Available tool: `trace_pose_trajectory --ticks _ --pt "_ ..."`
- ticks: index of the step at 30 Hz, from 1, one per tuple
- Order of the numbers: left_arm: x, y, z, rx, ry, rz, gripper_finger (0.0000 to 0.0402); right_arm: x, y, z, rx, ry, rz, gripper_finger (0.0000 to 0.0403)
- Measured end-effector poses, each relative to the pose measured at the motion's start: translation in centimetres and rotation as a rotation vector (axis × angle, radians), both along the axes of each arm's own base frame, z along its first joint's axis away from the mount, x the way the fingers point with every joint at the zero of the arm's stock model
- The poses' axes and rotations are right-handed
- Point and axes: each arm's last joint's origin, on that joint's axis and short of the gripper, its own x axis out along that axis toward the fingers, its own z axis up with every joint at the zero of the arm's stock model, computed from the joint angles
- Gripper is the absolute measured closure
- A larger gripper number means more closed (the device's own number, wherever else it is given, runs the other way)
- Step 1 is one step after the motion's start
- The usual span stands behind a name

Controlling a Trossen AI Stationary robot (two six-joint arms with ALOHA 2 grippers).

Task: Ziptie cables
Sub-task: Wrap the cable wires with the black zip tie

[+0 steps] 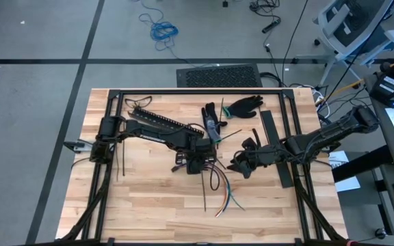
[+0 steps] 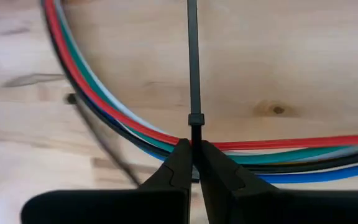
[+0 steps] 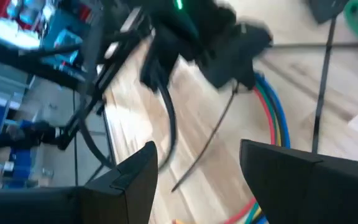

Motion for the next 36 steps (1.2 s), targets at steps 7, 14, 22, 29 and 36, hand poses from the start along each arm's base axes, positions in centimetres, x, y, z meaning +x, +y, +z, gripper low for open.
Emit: trace_pose_trajectory --ticks 7,14,22,29,36 --pt "-0.8 -0.4 3.7 -0.041 -0.096 0.057 0.0379 -0.5 0.6 -0.4 -0.026 0.047 0.062 0.0188" --pt "-1.6 -0.4 6.2 -0.191 -0.141 0.151 0.0379 -0.4 0.8 -0.5 -0.035 0.046 0.101 0.0188" --pt "-1.5 0.2 8.0 -0.513 -0.139 0.367 0.0379 0.6 1.0 1.4 -0.079 -0.180 0.149 0.0188" --pt "-0.5 0.4 9.7 -0.794 -0.168 0.535 0.0379 0.7 1.2 1.9 -0.141 -0.237 0.230 0.0188" --pt "0.0 -0.1 12.6 -0.985 -0.099 0.568 0.0379 0.8 1.1 2.0 -0.236 -0.268 0.269 0.0188"
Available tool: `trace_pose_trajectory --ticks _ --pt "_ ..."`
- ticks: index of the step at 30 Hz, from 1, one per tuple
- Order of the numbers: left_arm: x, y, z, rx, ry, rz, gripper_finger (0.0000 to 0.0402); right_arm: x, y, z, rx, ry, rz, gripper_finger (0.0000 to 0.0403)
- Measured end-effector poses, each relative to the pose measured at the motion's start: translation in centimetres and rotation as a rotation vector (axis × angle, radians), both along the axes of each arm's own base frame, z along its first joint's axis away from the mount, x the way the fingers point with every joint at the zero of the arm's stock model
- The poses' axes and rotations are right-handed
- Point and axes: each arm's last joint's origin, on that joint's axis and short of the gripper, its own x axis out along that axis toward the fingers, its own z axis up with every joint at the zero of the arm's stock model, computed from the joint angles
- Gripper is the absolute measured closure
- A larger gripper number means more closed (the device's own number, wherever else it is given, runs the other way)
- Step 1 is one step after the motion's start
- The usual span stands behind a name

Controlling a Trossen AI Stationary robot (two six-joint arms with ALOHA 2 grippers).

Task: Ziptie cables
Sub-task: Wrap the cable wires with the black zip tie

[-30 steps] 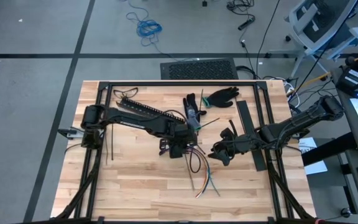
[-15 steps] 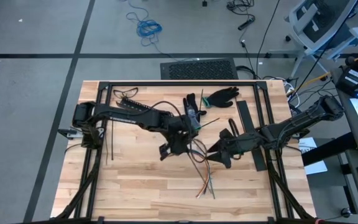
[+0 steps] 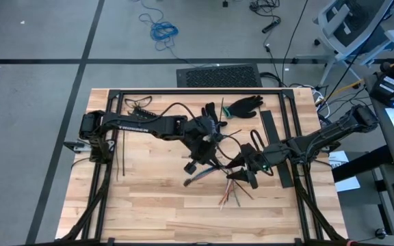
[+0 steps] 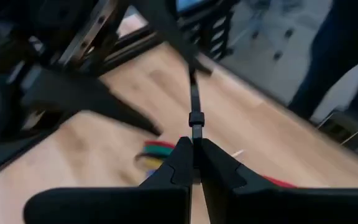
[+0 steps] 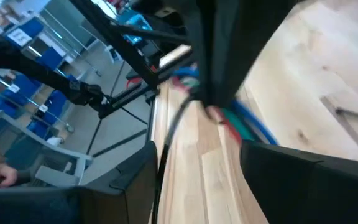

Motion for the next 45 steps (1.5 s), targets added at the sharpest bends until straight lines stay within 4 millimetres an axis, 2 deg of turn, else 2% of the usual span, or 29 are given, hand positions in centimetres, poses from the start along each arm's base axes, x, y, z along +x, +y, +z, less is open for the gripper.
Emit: trace_pose_trajectory --ticks 5,11,18,22,30,34,36,41,45 --pt "-0.4 -0.3 1.8 -0.085 0.013 -0.042 0.0379 0.2 -0.5 0.3 -0.004 -0.026 -0.019 0.0188" --pt "-2.6 0.3 4.0 -0.014 0.006 -0.010 0.0379 0.2 -1.0 0.6 -0.034 -0.049 -0.026 0.0188" --pt "-4.4 0.8 5.2 0.041 0.025 0.034 0.0379 0.3 -1.9 0.4 -0.119 -0.047 -0.064 0.0188" --pt "-5.4 0.6 5.5 0.040 0.063 0.025 0.0379 0.4 -3.4 -0.1 -0.244 0.007 -0.223 0.0188" --pt "-7.7 -0.2 5.2 0.040 0.242 -0.008 0.0379 0.4 -7.5 0.2 -0.539 0.059 -0.701 0.0188" --pt "-7.9 -0.6 5.8 0.042 0.202 -0.022 0.0379 0.5 -9.2 1.0 -0.549 0.069 -0.802 0.0188" --pt "-8.0 -0.8 6.4 0.029 0.154 -0.039 0.0379 0.6 -9.5 1.3 -0.481 0.046 -0.772 0.0188" --pt "-7.9 -0.8 7.2 0.012 0.078 -0.050 0.0380 1.1 -9.4 1.5 -0.271 0.005 -0.499 0.0188" --pt "-8.1 -0.4 6.8 0.130 0.114 0.047 0.0380 0.6 -8.8 0.1 -0.223 0.155 -0.419 0.0188"
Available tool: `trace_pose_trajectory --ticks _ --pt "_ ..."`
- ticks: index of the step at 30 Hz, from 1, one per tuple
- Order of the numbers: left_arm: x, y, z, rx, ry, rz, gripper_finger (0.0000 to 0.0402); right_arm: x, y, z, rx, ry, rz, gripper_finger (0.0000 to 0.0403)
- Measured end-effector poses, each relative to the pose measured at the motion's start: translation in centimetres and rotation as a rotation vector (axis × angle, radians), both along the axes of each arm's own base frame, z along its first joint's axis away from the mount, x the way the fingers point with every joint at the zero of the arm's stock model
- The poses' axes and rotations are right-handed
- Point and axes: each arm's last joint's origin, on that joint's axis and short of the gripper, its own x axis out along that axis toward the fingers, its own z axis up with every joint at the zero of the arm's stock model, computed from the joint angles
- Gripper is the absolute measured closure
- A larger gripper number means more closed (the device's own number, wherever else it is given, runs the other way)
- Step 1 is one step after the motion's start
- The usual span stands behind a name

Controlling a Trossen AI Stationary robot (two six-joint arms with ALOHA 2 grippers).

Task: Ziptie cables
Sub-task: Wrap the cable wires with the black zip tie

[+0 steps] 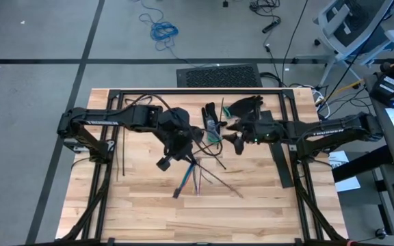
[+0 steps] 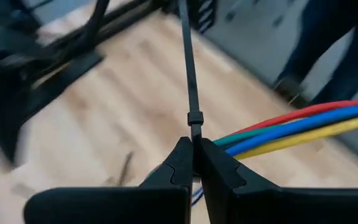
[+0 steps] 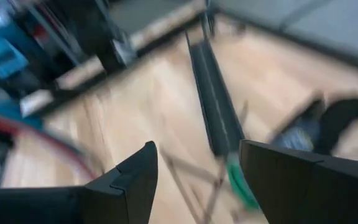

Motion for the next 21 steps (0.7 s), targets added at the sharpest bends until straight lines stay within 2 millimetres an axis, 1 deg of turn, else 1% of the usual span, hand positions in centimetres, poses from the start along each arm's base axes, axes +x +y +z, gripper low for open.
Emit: trace_pose_trajectory --ticks 3,5,7,10,13,15,17,19,21 --pt "0.6 0.1 -0.3 0.101 -0.058 -0.022 0.0380 -0.8 0.5 -1.4 0.027 0.158 0.003 0.0188" --pt "1.8 0.1 -0.3 0.132 -0.150 -0.044 0.0380 -1.6 0.7 -1.9 0.031 0.249 0.005 0.0188" --pt "3.1 0.1 0.0 0.139 -0.267 -0.044 0.0380 -2.6 0.8 -2.1 0.003 0.314 -0.023 0.0188" --pt "5.7 -0.1 0.1 0.082 -0.450 -0.066 0.0380 -5.0 0.4 -1.6 -0.075 0.375 -0.163 0.0188" --pt "7.8 -0.3 0.0 -0.079 -0.558 -0.099 0.0380 -8.0 -0.2 -0.4 -0.120 0.340 -0.339 0.0188" --pt "8.3 -0.3 -0.1 -0.195 -0.543 -0.124 0.0380 -10.1 -0.4 0.5 -0.111 0.283 -0.412 0.0188" --pt "8.1 -0.2 -0.4 -0.284 -0.459 -0.160 0.0382 -11.8 -0.5 1.1 -0.072 0.222 -0.443 0.0188" --pt "7.7 -0.2 -1.1 -0.334 -0.343 -0.187 0.0390 -13.2 -0.6 1.5 -0.030 0.159 -0.462 0.0188" --pt "7.0 -0.3 -2.3 -0.324 -0.202 -0.188 0.0396 -14.0 -0.7 1.9 -0.002 0.099 -0.483 0.0188"
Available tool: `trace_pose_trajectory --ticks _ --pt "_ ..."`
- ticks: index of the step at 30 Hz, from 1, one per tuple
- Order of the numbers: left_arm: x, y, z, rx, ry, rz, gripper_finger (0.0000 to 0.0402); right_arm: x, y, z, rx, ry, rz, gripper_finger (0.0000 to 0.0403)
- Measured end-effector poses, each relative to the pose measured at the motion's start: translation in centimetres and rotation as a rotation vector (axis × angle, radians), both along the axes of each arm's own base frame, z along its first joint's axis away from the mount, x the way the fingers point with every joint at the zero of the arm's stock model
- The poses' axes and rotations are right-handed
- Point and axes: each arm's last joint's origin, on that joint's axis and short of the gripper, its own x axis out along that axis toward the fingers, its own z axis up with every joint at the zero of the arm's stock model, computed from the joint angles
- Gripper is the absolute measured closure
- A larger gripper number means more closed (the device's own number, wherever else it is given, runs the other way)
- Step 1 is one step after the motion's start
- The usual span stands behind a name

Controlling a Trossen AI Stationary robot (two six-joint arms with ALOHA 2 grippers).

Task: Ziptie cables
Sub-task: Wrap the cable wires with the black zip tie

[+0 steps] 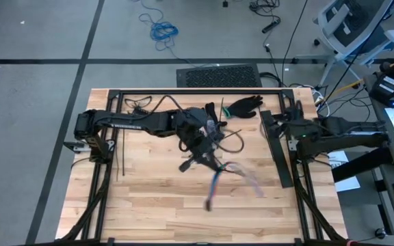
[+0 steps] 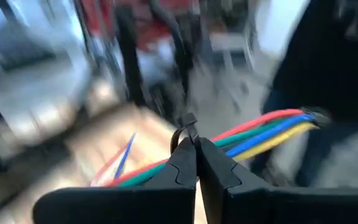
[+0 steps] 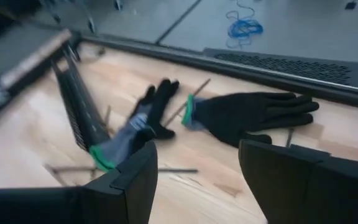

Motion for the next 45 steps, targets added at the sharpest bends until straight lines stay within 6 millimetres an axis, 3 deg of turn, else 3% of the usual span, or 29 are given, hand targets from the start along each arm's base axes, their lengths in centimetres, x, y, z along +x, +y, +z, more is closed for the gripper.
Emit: trace_pose_trajectory --ticks 4,8,15,17,21,26,32,45 --pt "-2.0 0.3 -4.1 0.284 0.274 -0.001 0.0395 -0.4 0.0 0.5 0.023 -0.093 -0.019 0.0188" --pt "-3.3 1.3 -10.5 0.519 0.546 -0.039 0.0394 0.5 0.1 1.0 0.031 -0.147 0.012 0.0188" --pt "-4.2 1.7 -18.9 0.402 0.965 0.053 0.0394 2.5 0.3 1.4 0.029 -0.186 0.053 0.0188" --pt "-4.7 1.4 -20.3 0.350 1.055 0.062 0.0393 2.9 0.3 1.2 0.029 -0.174 0.053 0.0188" --pt "-5.1 0.9 -21.0 0.256 1.153 0.045 0.0367 3.5 0.3 1.0 0.022 -0.146 0.073 0.0188" --pt "-4.9 0.9 -20.2 0.238 1.130 0.061 0.0300 3.9 0.4 0.8 0.008 -0.105 0.100 0.0188" --pt "-4.2 1.1 -19.4 0.360 1.063 0.096 0.0231 3.9 0.4 0.8 -0.036 -0.065 0.131 0.0188" --pt "-0.8 2.4 -15.9 0.771 0.773 0.323 0.0224 3.9 0.4 0.8 -0.094 -0.013 0.172 0.0188"
